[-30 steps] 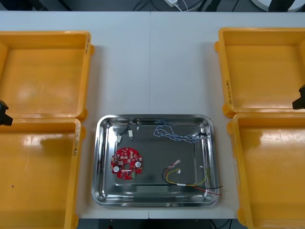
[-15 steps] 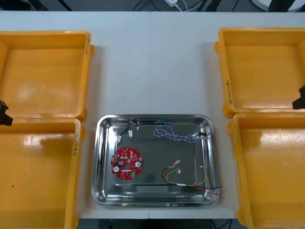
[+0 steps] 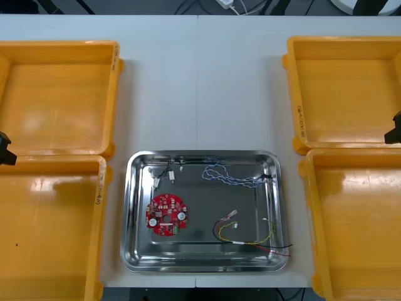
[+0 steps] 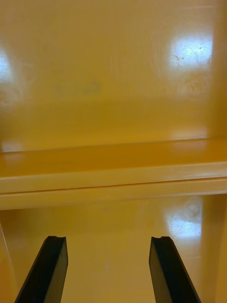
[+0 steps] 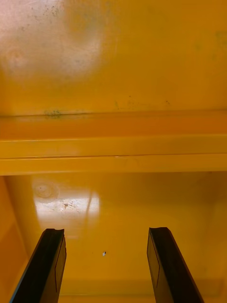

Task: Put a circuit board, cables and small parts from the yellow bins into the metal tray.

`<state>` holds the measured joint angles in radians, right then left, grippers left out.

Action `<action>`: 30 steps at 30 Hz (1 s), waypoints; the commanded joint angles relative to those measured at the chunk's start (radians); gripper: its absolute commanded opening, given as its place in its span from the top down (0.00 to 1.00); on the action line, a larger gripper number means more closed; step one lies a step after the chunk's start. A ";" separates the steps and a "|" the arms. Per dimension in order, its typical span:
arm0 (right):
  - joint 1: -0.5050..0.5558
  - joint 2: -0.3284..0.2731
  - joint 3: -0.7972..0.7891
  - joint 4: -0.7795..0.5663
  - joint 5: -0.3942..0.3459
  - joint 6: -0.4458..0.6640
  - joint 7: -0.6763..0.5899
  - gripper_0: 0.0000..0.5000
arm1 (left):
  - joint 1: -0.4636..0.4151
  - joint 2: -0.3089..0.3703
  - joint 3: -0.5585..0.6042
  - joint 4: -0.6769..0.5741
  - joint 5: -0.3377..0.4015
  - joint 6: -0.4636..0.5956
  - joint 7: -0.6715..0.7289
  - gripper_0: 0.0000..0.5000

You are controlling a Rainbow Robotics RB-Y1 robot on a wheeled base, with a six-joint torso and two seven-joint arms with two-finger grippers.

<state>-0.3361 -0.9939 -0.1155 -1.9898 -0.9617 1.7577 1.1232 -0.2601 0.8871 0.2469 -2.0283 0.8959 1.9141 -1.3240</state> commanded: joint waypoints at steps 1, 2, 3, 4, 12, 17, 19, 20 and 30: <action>0.006 -0.049 -0.035 -0.009 0.003 -0.007 -0.002 0.00 | 0.013 0.049 0.032 -0.010 0.008 0.006 -0.075 0.00; 0.006 -0.049 -0.035 -0.009 0.003 -0.007 -0.002 0.00 | 0.013 0.049 0.032 -0.010 0.008 0.006 -0.075 0.00; 0.006 -0.049 -0.035 -0.009 0.003 -0.007 -0.002 0.00 | 0.013 0.049 0.032 -0.010 0.008 0.006 -0.075 0.00; 0.006 -0.049 -0.035 -0.009 0.003 -0.007 -0.002 0.00 | 0.013 0.049 0.032 -0.010 0.008 0.006 -0.075 0.00; 0.006 -0.049 -0.035 -0.009 0.003 -0.007 -0.002 0.00 | 0.013 0.049 0.032 -0.010 0.008 0.006 -0.075 0.00; 0.006 -0.049 -0.035 -0.009 0.003 -0.007 -0.002 0.00 | 0.013 0.049 0.032 -0.010 0.008 0.006 -0.075 0.00; 0.006 -0.049 -0.035 -0.009 0.003 -0.007 -0.002 0.00 | 0.013 0.049 0.032 -0.010 0.008 0.006 -0.075 0.00; 0.006 -0.049 -0.035 -0.009 0.003 -0.007 -0.002 0.00 | 0.013 0.049 0.032 -0.010 0.008 0.006 -0.075 0.00; 0.006 -0.049 -0.035 -0.009 0.003 -0.007 -0.002 0.00 | 0.013 0.049 0.032 -0.010 0.008 0.006 -0.075 0.00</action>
<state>-0.3361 -0.9939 -0.1155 -1.9898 -0.9617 1.7577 1.1232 -0.2601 0.8871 0.2469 -2.0283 0.8959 1.9141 -1.3240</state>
